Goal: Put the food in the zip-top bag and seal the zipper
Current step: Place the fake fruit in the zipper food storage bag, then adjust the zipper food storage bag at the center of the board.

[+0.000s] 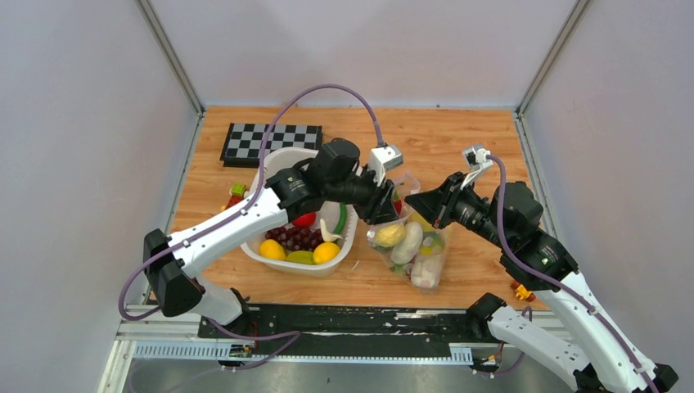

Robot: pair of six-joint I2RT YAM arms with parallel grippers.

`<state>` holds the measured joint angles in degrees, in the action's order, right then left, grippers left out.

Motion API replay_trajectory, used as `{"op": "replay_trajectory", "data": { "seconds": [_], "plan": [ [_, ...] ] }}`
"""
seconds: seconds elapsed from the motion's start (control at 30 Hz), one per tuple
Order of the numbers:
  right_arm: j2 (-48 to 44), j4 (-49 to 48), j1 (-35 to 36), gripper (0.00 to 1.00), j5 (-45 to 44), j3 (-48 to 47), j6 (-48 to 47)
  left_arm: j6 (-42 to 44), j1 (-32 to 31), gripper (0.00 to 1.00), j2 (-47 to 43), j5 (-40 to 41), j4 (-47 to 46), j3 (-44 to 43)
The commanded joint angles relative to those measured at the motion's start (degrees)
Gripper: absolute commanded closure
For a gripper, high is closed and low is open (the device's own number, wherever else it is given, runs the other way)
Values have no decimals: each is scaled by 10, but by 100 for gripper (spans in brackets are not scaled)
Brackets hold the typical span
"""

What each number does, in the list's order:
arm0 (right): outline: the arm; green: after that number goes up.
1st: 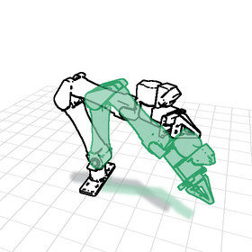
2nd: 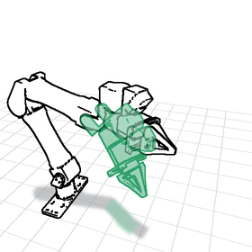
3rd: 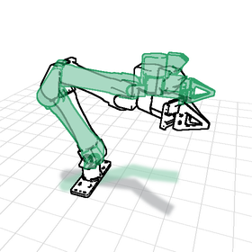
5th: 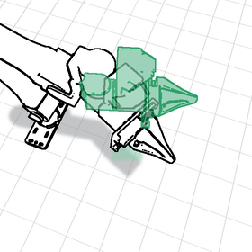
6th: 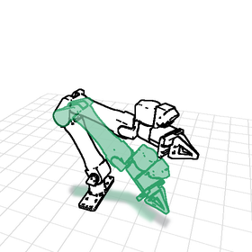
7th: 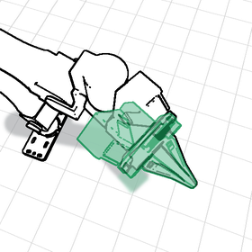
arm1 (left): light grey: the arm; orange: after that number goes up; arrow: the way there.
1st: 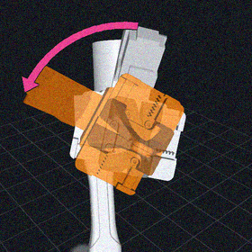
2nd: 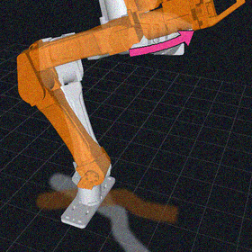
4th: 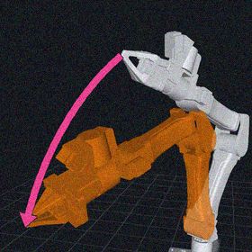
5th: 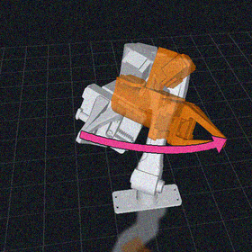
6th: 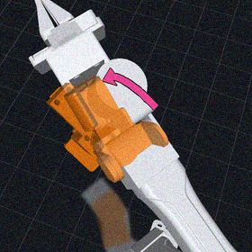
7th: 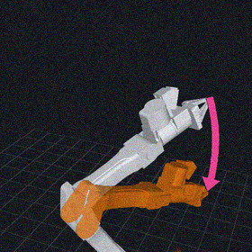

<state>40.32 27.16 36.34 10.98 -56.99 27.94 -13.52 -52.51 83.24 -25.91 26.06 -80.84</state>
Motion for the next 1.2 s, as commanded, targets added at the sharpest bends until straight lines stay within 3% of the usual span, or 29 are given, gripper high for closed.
{"op": "replay_trajectory", "data": {
  "seconds": [0.0,0.1,0.2,0.37,0.53,0.67,0.8,0.9,1.17],
  "plan": [
    [-7,-69,1,100,6,-15,-7,27,-6,46,-14,49,49,-16],
    [-8,-66,1,100,4,-15,-10,13,-6,32,-52,93,4,-3],
    [-9,-61,1,100,6,-14,-14,0,-5,25,-96,122,-38,13],
    [-8,-60,1,100,20,-11,-18,-17,-6,19,-164,189,-92,56],
    [-7,-60,1,100,25,-12,-21,-14,-5,16,-182,309,-40,86],
    [-7,-59,1,100,25,-10,-19,-44,-4,13,-161,298,4,99],
    [-8,-63,1,100,27,-4,-12,-87,-4,14,-163,246,-56,154],
    [-12,-65,1,100,27,-1,-11,-100,-2,26,-151,231,-73,154],
    [-15,-42,1,100,13,-4,-19,-115,0,86,-156,190,-130,130]
  ]
}}
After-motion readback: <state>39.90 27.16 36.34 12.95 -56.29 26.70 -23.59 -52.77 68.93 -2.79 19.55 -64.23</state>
